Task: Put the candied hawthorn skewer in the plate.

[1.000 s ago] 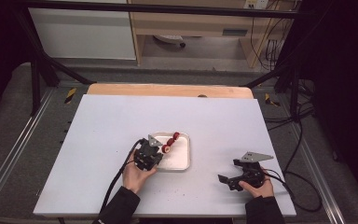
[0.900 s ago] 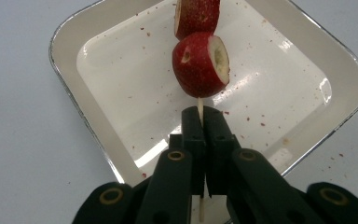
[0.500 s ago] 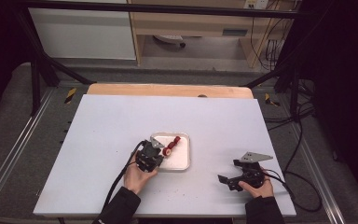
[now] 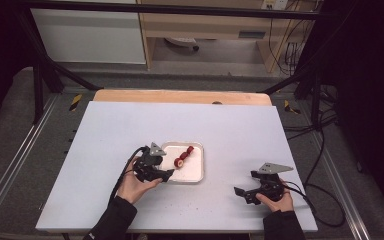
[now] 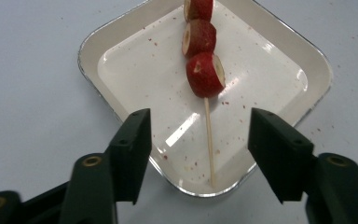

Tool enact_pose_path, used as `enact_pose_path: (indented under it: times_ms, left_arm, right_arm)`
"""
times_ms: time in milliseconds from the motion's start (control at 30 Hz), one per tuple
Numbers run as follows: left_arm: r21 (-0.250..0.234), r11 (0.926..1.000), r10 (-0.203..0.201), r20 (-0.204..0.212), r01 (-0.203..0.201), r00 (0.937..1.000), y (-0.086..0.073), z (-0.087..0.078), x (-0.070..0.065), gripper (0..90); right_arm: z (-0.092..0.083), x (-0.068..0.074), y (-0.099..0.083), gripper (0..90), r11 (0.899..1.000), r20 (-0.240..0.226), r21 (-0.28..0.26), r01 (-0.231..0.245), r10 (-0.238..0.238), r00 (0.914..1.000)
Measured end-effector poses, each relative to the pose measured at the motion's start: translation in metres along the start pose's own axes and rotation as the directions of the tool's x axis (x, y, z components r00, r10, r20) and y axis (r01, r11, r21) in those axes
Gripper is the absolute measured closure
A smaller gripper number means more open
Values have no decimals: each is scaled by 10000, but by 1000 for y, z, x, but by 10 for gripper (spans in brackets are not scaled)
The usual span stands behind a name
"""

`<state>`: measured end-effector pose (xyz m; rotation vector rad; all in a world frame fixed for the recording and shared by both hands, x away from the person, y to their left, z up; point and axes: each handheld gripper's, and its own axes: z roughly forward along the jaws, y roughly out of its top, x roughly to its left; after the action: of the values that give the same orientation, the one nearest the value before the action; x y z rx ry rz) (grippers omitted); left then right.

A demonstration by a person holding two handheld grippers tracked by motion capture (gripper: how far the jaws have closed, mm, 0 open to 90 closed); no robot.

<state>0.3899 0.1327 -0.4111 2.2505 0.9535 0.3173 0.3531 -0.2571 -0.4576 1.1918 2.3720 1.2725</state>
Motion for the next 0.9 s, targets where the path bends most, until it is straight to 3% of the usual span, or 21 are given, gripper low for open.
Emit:
enact_pose_path:
  times_ms: [233, 367, 767, 900]
  left_arm:
    - [-343, 9992, 193, 82, -190, 9998, -22, -23, 11, 208]
    - [-682, 9976, -75, -65, 71, 10000, -39, -34, 20, 149]
    - [-1240, 9904, -666, -361, 616, 9971, -96, -55, 43, 122]
    - [-1333, 9891, -692, -485, 622, 9964, -107, -57, 48, 121]
  right_arm:
    - [0, 0, 0, 12, 10000, 8, 8, 7, -7, 10000]
    - [1, 0, 0, 11, 9999, 0, 98, 49, -49, 10000]
    - [2, 1, -2, 9, 9996, 21, 255, 86, -87, 10000]
    - [2, 1, -2, 9, 9996, 2, 272, 95, -95, 10000]
